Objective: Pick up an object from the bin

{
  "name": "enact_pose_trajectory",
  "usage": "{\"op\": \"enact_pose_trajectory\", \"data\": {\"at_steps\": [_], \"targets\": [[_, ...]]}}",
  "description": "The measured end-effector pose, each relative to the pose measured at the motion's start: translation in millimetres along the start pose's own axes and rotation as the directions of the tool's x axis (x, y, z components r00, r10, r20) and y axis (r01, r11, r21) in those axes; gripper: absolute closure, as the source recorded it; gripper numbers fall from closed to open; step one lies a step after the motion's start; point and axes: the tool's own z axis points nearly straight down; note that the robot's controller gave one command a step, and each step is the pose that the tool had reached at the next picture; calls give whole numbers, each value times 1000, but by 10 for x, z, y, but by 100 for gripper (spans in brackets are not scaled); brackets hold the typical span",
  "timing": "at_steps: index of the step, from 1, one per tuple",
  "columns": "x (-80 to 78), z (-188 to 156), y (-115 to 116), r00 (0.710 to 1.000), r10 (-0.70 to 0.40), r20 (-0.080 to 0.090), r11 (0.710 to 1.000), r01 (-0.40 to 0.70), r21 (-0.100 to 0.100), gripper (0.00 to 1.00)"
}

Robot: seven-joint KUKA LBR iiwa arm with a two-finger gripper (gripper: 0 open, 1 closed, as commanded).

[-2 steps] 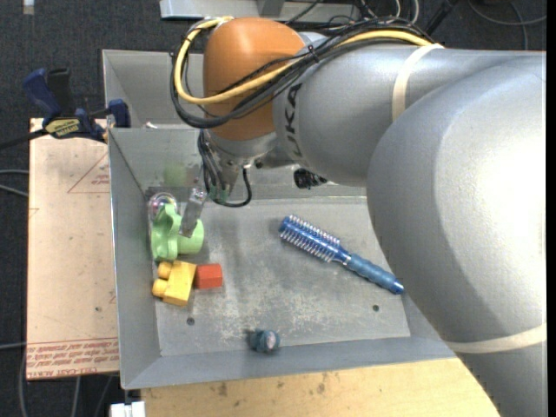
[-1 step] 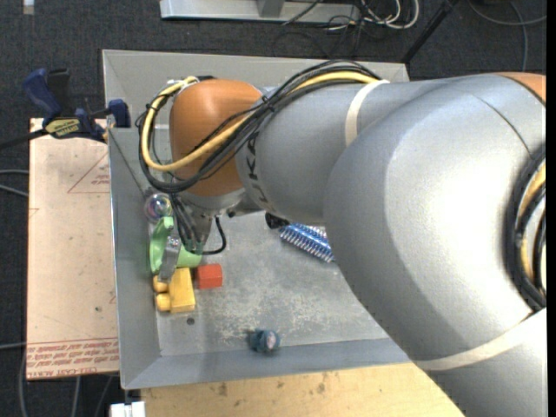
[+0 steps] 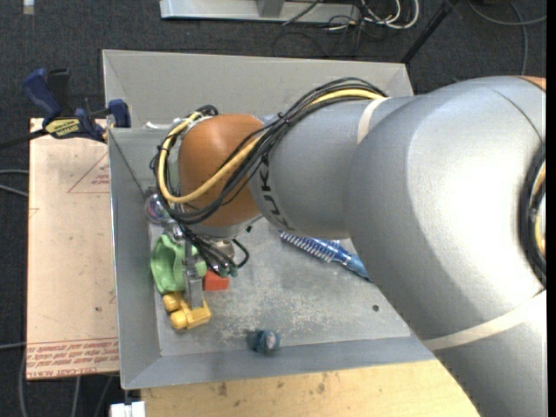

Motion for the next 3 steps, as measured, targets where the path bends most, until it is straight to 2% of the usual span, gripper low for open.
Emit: {"op": "enact_pose_trajectory", "data": {"at_steps": [1,2,3], "targets": [[-82,-1230,93,997,73,3,997,-73,0,0],[274,-279,-5,969,-248,-12,969,248,0,0],[266,-291,-4,969,-247,-10,969,247,-1,100]]}}
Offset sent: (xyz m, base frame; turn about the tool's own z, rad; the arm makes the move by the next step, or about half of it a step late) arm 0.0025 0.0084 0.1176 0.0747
